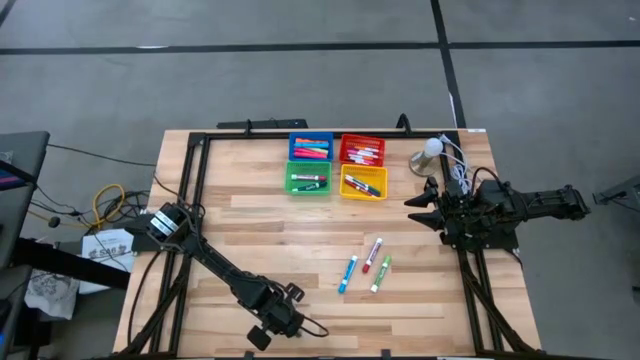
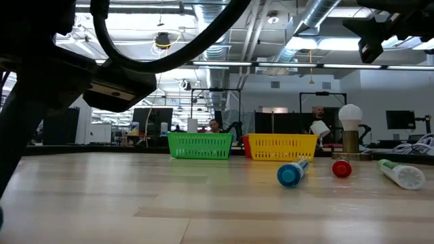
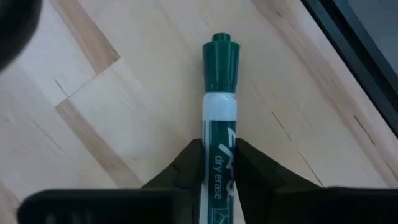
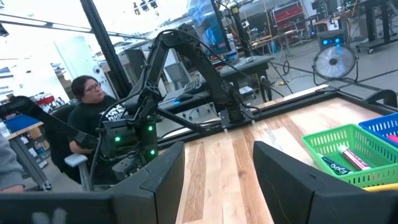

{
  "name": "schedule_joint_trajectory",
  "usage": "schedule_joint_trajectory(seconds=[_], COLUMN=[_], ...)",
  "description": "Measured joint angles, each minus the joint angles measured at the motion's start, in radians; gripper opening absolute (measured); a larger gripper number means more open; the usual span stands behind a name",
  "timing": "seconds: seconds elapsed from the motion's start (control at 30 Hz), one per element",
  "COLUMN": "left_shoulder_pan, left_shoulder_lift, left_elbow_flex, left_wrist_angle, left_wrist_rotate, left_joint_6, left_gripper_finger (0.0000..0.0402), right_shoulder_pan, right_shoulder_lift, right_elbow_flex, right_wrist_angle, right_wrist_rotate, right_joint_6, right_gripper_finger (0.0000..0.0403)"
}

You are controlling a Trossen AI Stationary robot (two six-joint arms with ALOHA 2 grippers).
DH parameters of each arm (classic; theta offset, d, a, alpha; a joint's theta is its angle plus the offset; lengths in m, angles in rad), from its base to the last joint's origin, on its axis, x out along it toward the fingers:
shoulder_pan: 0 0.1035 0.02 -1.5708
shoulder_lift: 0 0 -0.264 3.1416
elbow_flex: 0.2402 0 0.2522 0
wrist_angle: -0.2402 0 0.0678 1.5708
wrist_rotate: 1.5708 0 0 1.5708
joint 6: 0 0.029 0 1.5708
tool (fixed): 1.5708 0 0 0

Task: Pick & Place Markers
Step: Put the large dark green marker into the green basket

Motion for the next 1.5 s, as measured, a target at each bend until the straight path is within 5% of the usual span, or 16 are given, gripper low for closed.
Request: schedule_joint_trajectory(seconds=[0.63, 1.17, 1.5], left_shoulder_pan=[0.062, 0.292, 0.505], left_shoulder_lift=[-0.047, -0.398, -0.474], left_elbow_flex=[-0.009, -0.005, -0.003], left_wrist_angle=[-0.026, -0.084, -0.080], left_wrist_rotate=[-0.033, -0.094, -0.215], left_joint_6=[-0.158, -0.381, -0.263], left_gripper_finger=[0.0068, 0.0069, 0.0074], right_shoulder_pan=[0.000, 0.000, 0.000], right_shoulder_lift=[0.000, 0.000, 0.000], right_elbow_flex=[0.000, 0.000, 0.000], right_wrist_angle=[-0.001, 0.000, 0.000], right_wrist_rotate=[0.000, 0.000, 0.000], right_joint_6=[0.000, 0.000, 0.000], right_gripper_finger=[0.0183, 0.0182, 0.0183])
